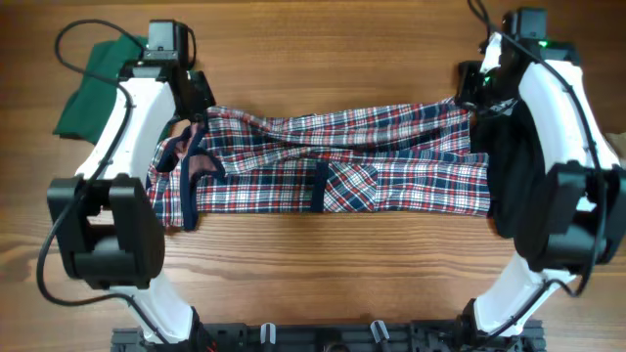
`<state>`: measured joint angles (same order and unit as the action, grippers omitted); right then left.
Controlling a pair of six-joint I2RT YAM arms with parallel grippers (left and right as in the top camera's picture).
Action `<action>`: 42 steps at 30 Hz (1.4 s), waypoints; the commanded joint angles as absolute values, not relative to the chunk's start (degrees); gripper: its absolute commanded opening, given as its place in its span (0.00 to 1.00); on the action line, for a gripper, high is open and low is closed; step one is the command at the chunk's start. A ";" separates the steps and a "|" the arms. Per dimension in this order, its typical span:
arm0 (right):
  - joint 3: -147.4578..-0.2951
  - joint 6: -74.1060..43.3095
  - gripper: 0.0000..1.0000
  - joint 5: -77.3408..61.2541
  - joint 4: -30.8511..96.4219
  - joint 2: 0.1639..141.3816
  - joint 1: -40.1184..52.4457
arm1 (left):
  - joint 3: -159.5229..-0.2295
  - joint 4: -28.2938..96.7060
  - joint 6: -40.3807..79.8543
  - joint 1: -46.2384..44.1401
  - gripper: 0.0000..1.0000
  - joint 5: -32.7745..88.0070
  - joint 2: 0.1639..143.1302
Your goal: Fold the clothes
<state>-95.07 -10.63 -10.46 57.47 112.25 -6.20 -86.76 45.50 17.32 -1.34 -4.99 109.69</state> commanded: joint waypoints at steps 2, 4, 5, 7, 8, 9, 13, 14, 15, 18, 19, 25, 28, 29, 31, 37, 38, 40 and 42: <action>-96.07 -10.35 0.04 -14.39 62.33 110.39 -8.27 | -87.39 47.83 18.26 -0.93 0.04 -6.13 106.61; -96.05 -7.42 0.04 -18.52 64.05 110.37 -10.33 | -87.39 48.71 18.26 -0.95 0.04 -6.13 106.61; -96.05 -7.20 0.04 -18.52 64.73 110.37 -10.92 | -87.39 48.88 18.28 -0.95 0.04 -6.09 106.61; -96.05 -5.52 0.04 -18.48 66.94 110.37 -11.57 | -87.39 49.65 18.28 -1.02 0.04 -6.07 106.61; -96.05 -4.75 0.04 -18.46 68.27 110.37 -11.62 | -87.37 50.30 18.26 -1.06 0.04 -6.07 106.61; -96.05 -4.60 0.04 -18.39 69.69 110.37 -11.62 | -87.37 50.83 18.26 -1.13 0.04 -6.07 106.63; -95.44 -4.54 0.04 -16.84 74.46 110.37 -11.60 | -87.33 51.11 18.26 -1.17 0.04 -6.07 106.63; -94.96 -4.49 0.04 -16.21 74.94 110.37 -11.60 | -87.33 51.11 18.26 -1.17 0.04 -6.07 106.63; -92.88 -4.54 0.04 -14.59 75.09 110.37 -11.60 | -87.33 51.11 18.26 -1.17 0.04 -6.07 106.63; -84.99 -5.02 0.04 -13.87 70.98 110.39 -11.62 | -87.33 51.11 18.26 -1.17 0.04 -6.07 106.63; -82.83 -6.66 0.04 -12.75 69.19 110.39 -11.62 | -87.33 51.11 18.26 -1.17 0.04 -6.07 106.63; -79.61 -11.22 0.98 -8.29 63.33 110.37 -12.40 | -87.33 51.16 18.26 -1.17 0.04 -6.07 106.63; -87.00 -11.25 0.99 -9.78 66.63 110.34 -13.52 | -87.33 50.85 18.26 -1.21 0.04 -6.02 106.63; -90.17 -8.91 1.00 -12.12 68.20 110.32 -13.41 | -87.33 50.41 18.24 -1.23 0.04 -5.56 106.67; -95.55 -5.32 0.99 -16.25 71.09 110.13 -12.29 | -87.33 47.68 18.26 -1.54 0.04 -2.87 107.18; -96.51 -4.49 1.00 -16.80 71.81 109.71 -6.76 | -87.33 40.42 18.26 -4.64 0.49 -0.62 115.04; -96.51 -4.47 0.99 -16.78 71.81 109.71 -6.35 | -87.33 39.94 18.24 -4.67 0.54 0.08 116.79; -96.49 -4.47 1.00 -16.78 71.99 109.71 -6.33 | -87.33 38.89 18.28 -4.73 0.57 1.50 121.10; -96.49 -4.38 1.00 -16.78 72.10 109.71 -6.33 | -87.33 38.30 18.26 -4.73 0.58 1.45 122.17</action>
